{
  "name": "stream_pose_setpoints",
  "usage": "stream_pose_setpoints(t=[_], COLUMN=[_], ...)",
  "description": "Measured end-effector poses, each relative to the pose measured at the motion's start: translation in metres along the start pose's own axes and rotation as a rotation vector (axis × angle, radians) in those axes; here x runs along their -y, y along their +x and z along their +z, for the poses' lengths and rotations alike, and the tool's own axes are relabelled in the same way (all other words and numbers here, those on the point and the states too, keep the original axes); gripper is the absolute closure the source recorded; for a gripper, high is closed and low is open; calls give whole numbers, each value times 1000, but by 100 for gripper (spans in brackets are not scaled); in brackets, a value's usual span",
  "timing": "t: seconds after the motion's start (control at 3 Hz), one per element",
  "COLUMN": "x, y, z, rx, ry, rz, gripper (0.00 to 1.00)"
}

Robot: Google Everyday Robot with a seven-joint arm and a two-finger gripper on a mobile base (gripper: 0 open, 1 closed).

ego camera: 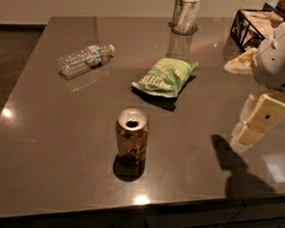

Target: Knock orange can over

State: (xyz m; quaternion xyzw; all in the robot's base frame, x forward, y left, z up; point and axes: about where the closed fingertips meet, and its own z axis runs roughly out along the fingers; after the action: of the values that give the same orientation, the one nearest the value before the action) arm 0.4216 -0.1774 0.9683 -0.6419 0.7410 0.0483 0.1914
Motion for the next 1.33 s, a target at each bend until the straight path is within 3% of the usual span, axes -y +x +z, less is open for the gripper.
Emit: stream_pose_setpoints(t=[0.67, 1.33], x=[-45, -58], y=[-73, -139], z=[38, 76], rx=[221, 303], ry=[-87, -107], rz=[-45, -48], gripper=[0, 0])
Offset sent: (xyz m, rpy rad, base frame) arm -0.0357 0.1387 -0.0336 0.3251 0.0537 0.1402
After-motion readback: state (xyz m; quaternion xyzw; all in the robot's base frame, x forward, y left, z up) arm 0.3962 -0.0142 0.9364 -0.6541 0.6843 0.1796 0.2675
